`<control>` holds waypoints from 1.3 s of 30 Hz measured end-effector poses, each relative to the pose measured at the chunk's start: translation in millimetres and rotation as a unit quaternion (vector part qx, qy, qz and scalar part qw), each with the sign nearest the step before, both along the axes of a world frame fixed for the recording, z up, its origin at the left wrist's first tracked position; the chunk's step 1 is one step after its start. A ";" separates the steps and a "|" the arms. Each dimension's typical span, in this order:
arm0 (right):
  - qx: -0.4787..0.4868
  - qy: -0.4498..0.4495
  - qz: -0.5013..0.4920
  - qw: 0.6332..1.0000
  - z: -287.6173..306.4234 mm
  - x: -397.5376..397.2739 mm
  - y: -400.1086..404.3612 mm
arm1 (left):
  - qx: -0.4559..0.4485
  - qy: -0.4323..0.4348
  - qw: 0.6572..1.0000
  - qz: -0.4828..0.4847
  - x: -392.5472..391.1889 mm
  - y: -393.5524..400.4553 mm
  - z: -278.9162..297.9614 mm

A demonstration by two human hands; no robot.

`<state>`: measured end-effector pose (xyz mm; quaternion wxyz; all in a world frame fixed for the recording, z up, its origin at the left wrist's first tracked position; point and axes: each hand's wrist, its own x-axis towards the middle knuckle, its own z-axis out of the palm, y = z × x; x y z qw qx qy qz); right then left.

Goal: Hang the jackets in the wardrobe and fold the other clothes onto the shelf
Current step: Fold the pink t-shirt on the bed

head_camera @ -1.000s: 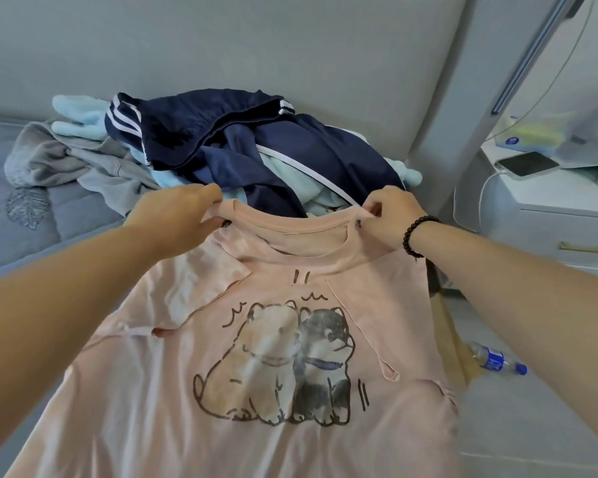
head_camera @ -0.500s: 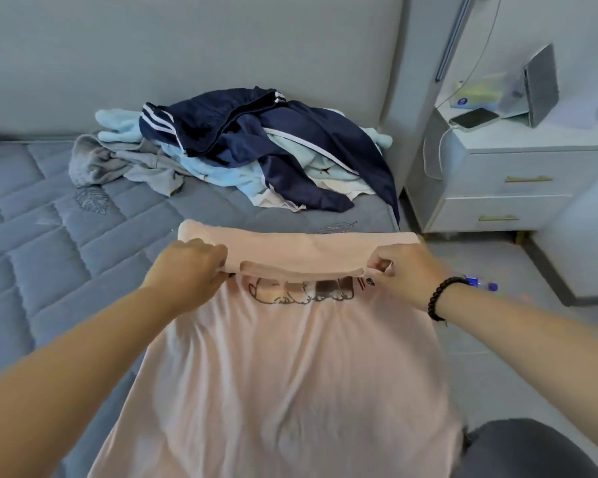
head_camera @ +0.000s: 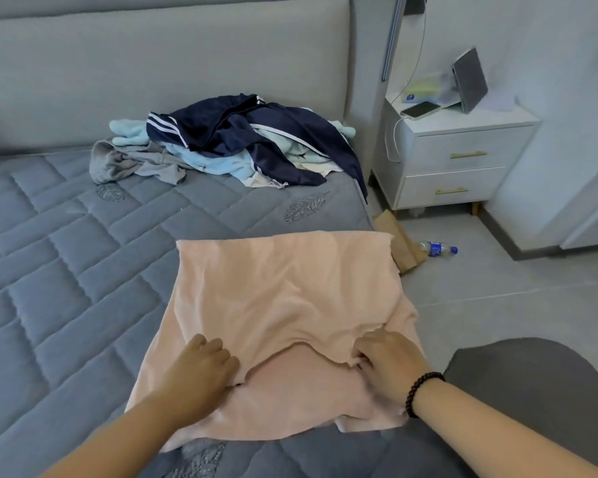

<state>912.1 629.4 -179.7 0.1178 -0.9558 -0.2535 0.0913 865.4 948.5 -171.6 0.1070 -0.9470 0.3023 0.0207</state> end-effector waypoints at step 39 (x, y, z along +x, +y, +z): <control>0.325 0.311 -0.462 0.764 -10.8 6.6 -55.0 | -0.220 0.207 0.894 0.331 157.6 -258.2 -26.7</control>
